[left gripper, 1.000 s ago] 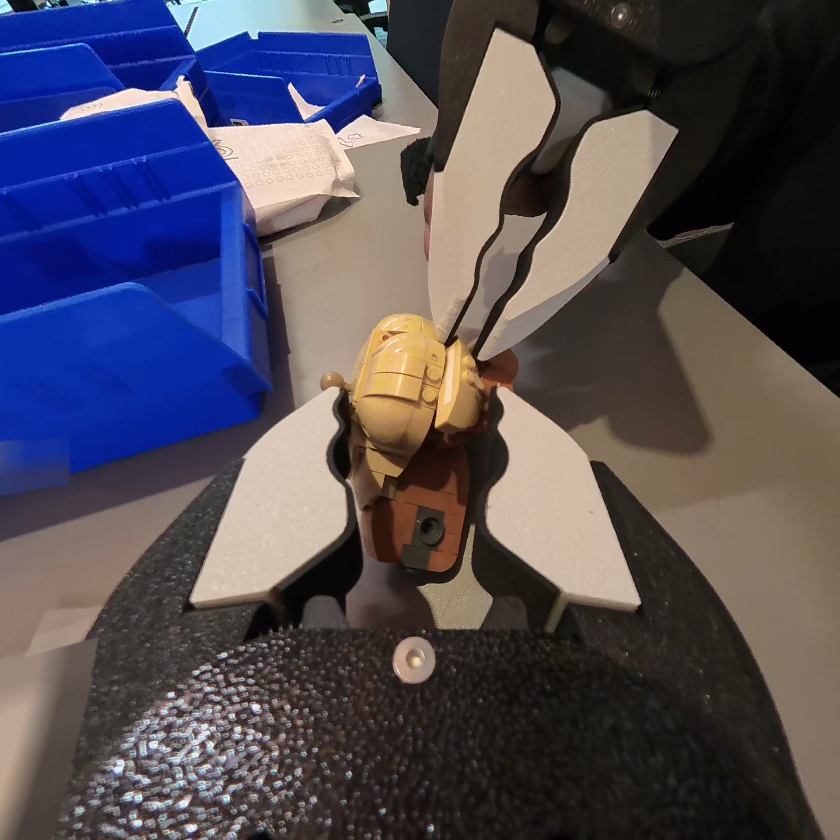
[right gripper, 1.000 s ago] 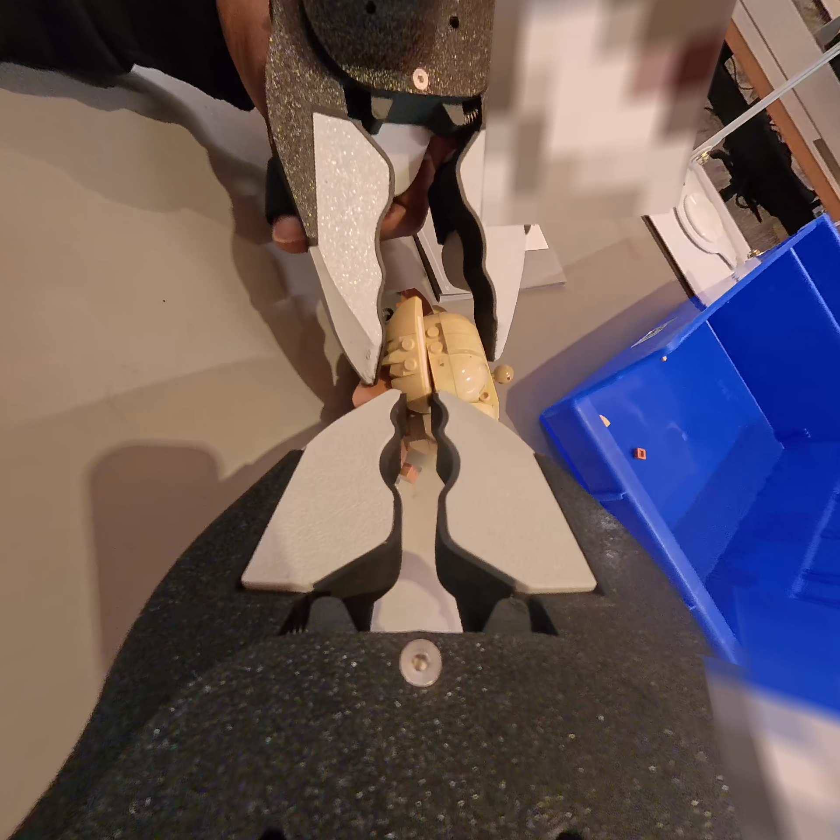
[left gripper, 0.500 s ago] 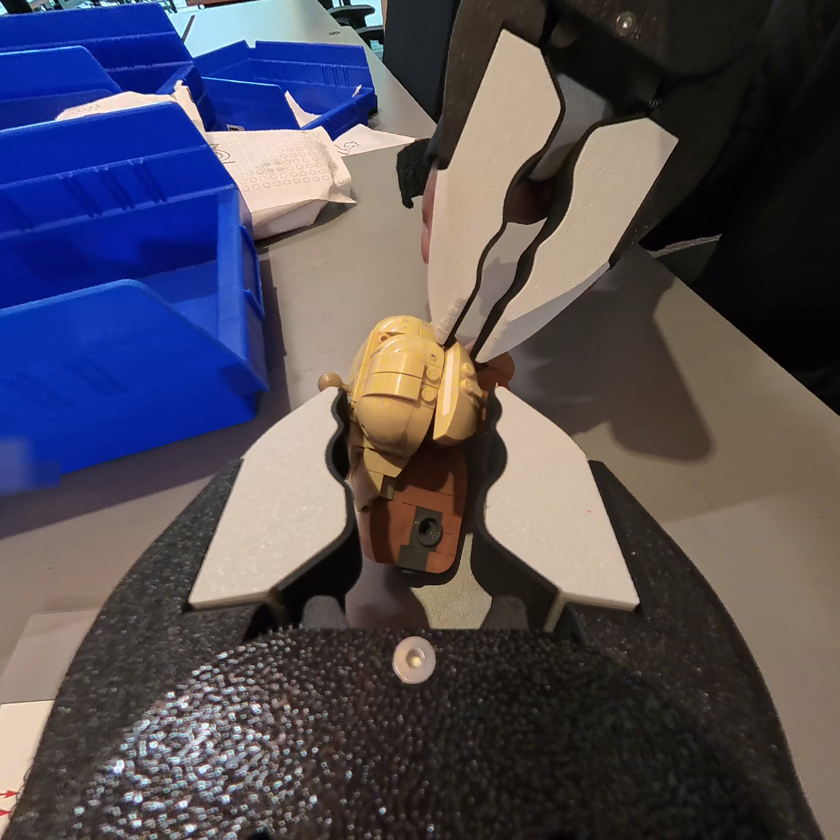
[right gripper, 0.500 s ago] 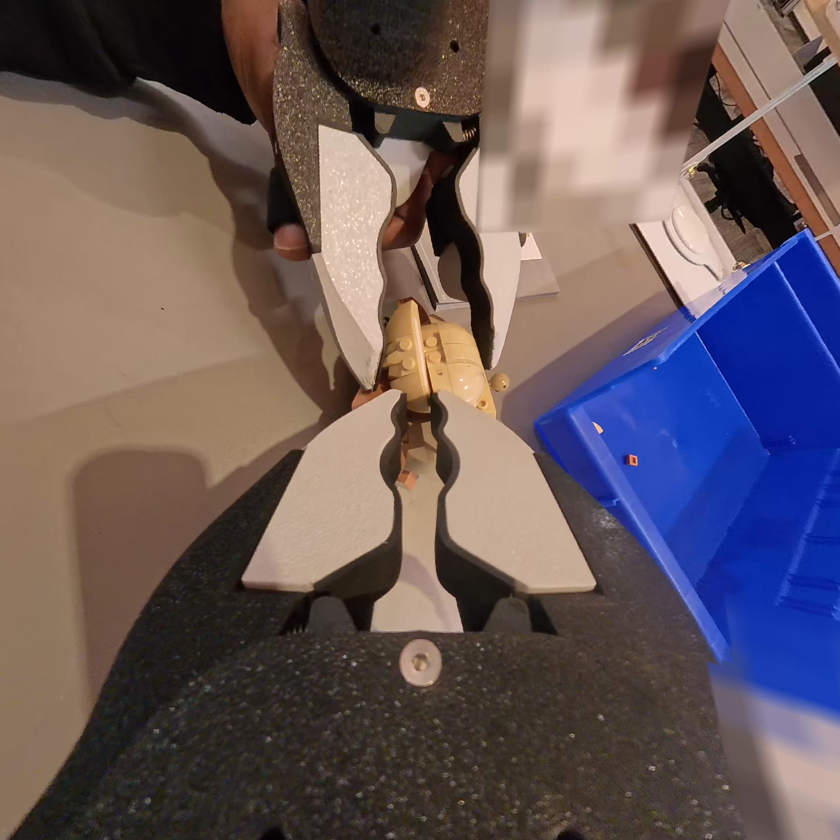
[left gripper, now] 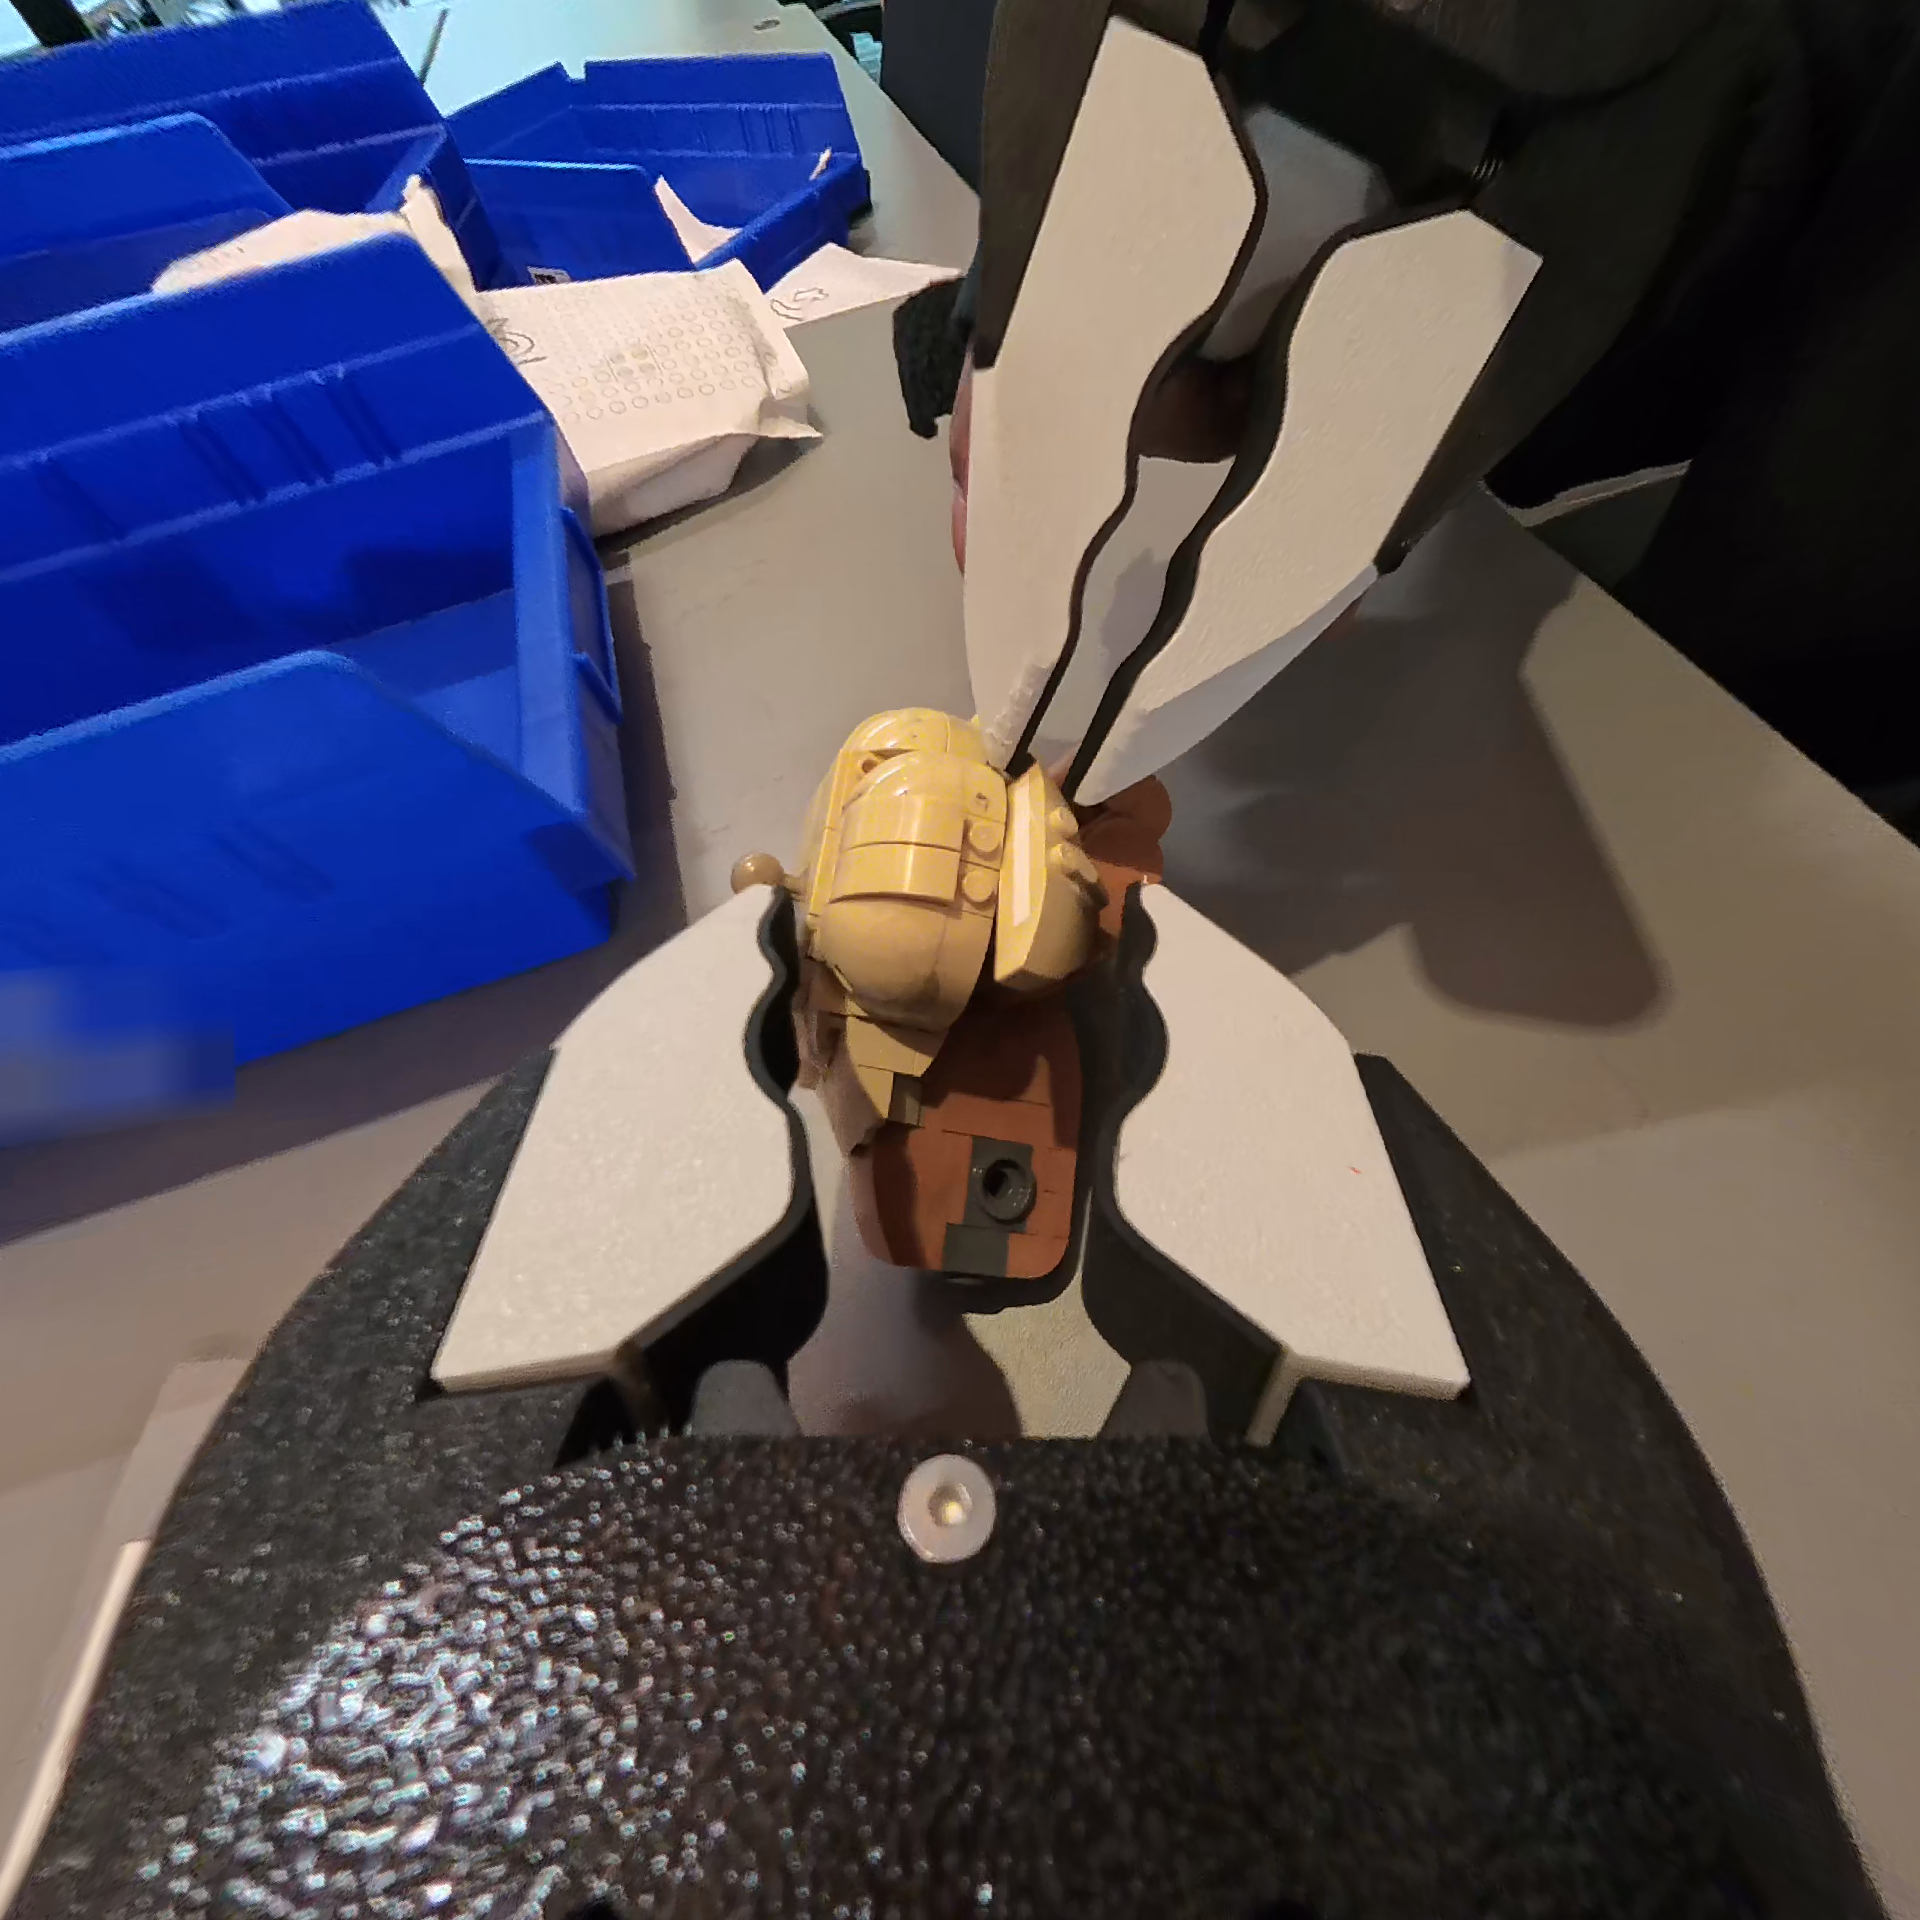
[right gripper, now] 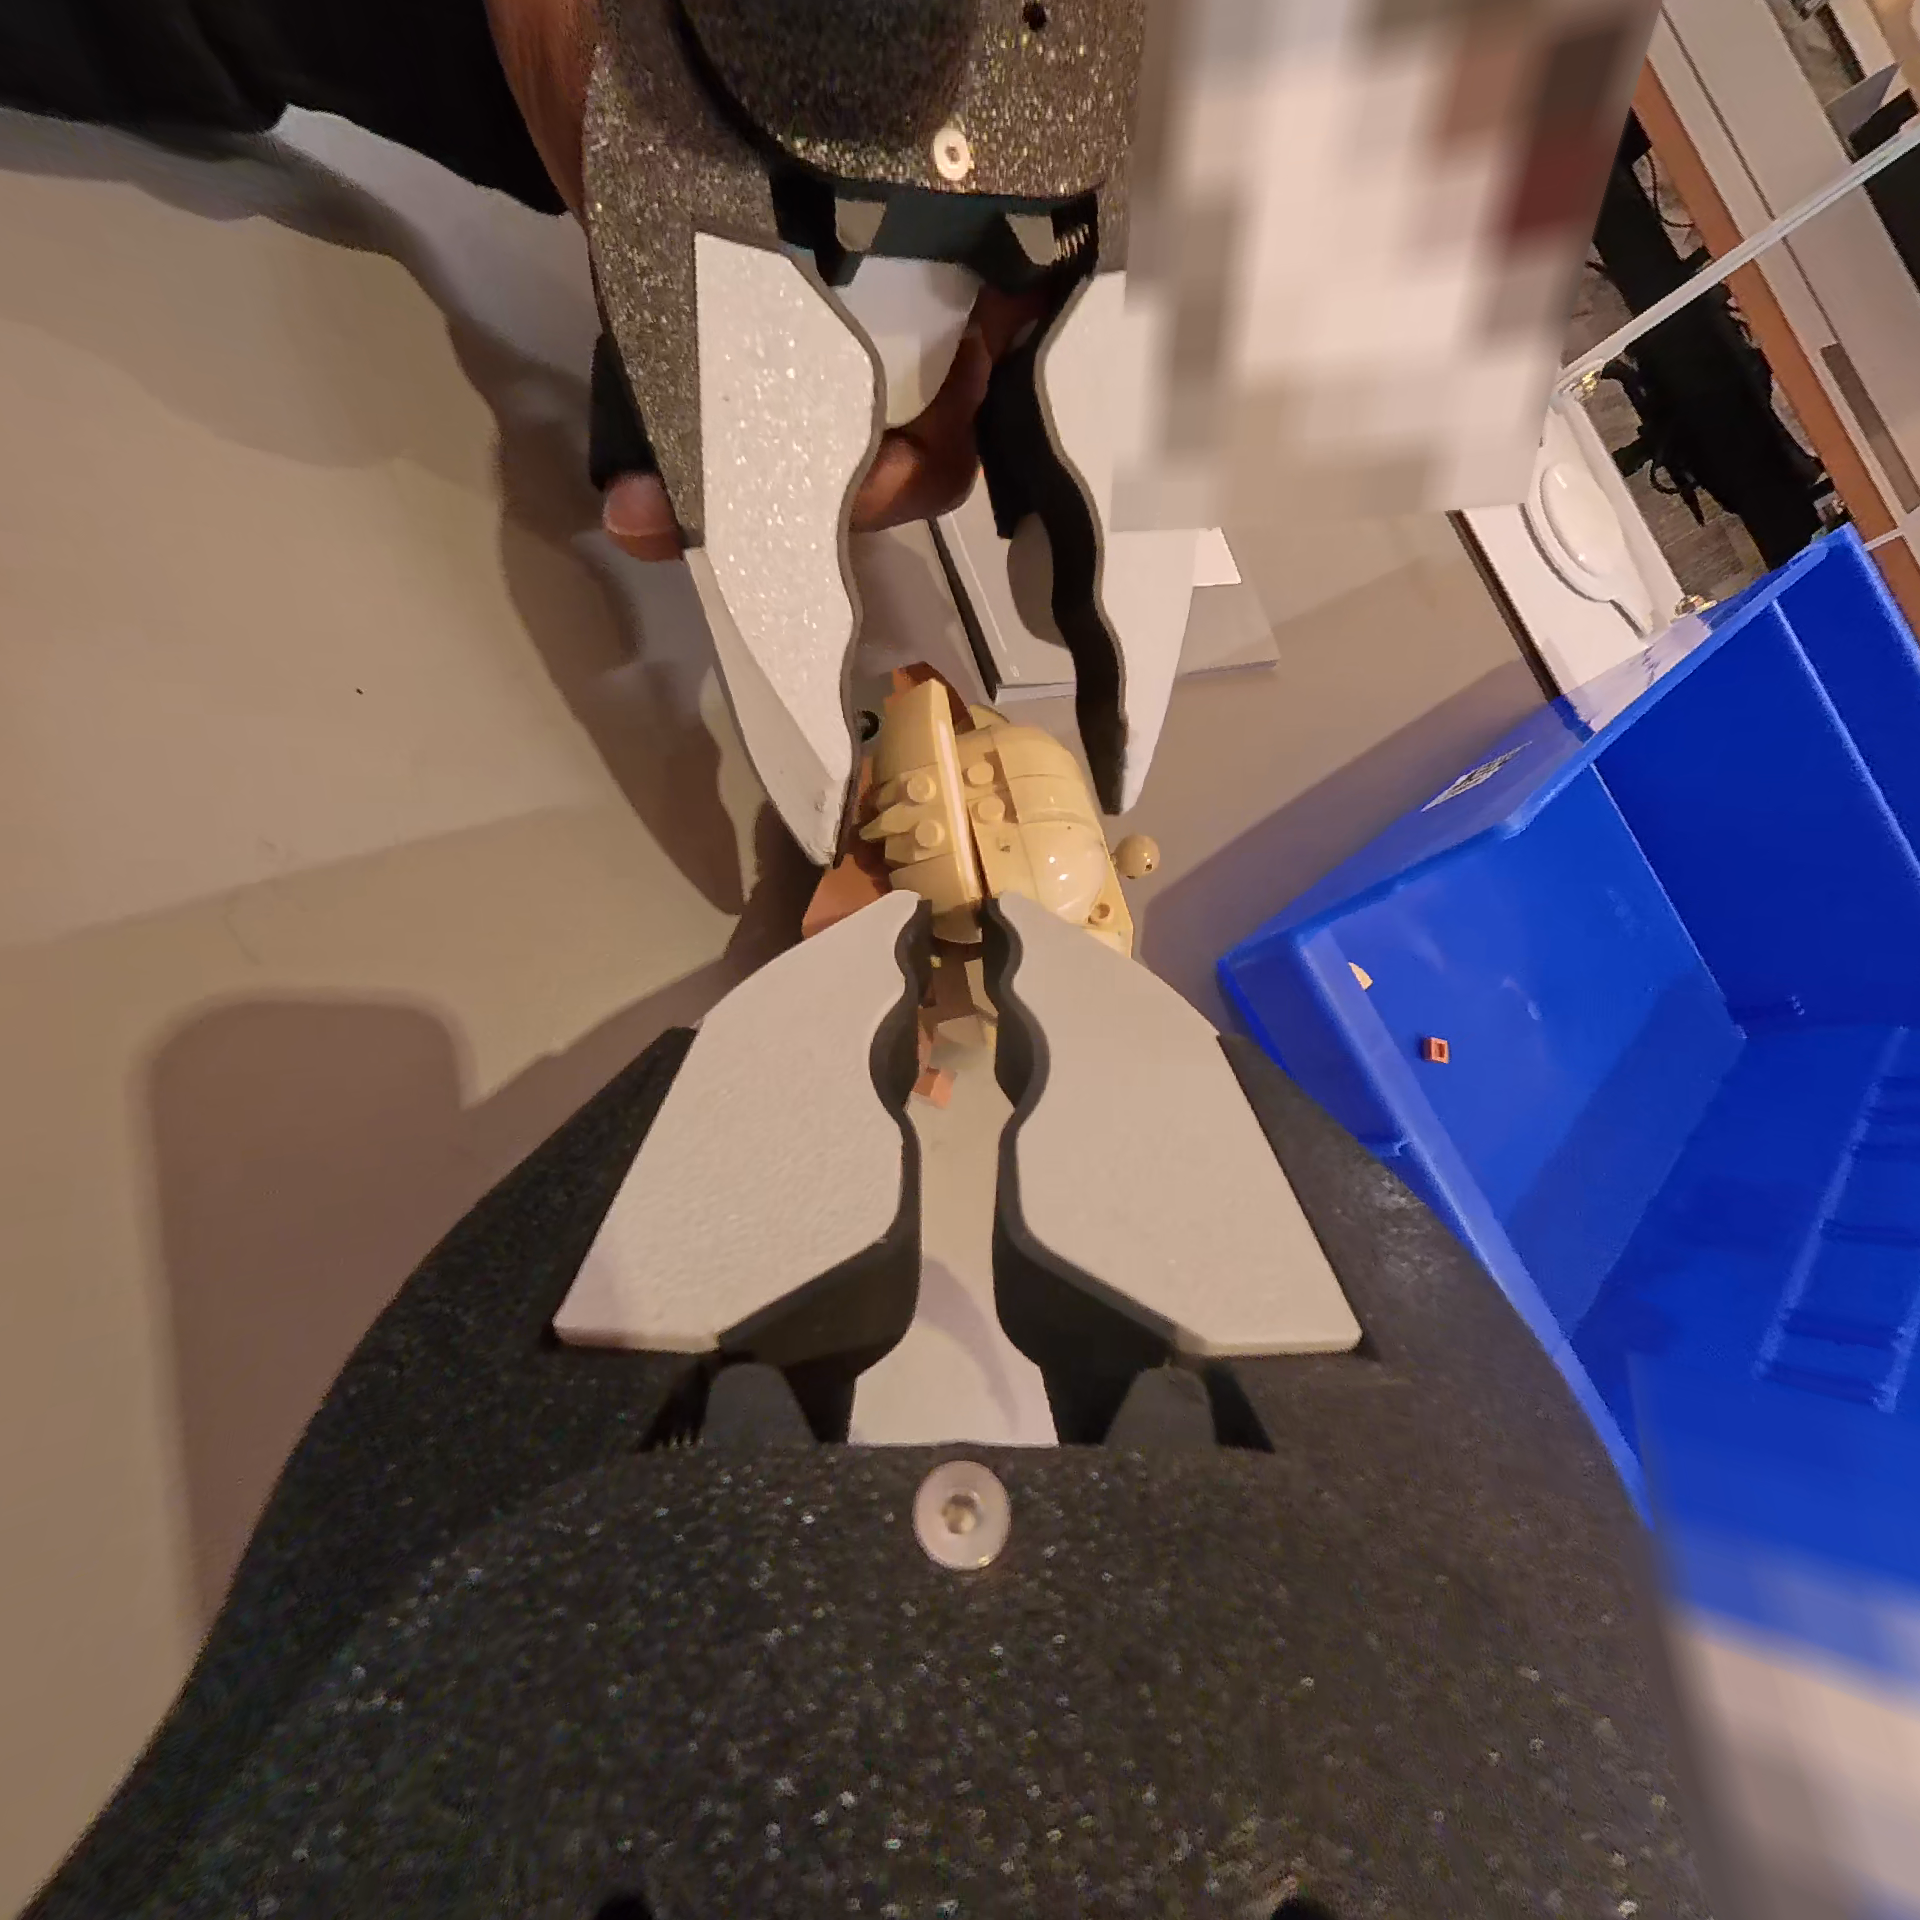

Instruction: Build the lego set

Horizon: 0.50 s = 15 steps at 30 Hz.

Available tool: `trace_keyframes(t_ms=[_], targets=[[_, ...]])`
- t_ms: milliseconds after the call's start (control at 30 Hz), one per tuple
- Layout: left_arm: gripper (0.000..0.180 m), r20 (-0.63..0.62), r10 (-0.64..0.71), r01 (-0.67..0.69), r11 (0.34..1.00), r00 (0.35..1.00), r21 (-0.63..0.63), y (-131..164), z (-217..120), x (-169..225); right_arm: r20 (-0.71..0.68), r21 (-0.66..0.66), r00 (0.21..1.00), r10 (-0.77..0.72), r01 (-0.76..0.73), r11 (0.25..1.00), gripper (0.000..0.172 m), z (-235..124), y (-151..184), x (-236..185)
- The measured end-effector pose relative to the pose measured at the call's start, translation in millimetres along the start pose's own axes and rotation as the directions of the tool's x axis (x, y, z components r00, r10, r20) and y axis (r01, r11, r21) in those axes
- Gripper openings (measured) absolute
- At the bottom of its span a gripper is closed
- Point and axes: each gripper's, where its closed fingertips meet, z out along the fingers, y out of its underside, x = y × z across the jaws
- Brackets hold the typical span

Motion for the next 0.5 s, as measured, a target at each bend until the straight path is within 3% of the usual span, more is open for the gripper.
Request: trace_keyframes(t_ms=[200,500], targets=[[0.058,0.096,0.14,-0.146,0.987,0.986,0.065,-9.0,-15.2,2.5,0.001,0.006,1.0,0.006,-0.006,1.0,0.009,0.6,-0.1,0.2],[0.029,0.176,0.364,-0.382,0.921,0.914,0.075,-17.4,-22.0,13.2,0.006,-0.002,1.0,0.01,-0.01,1.0,0.008,1.2,0.4,0.2]])
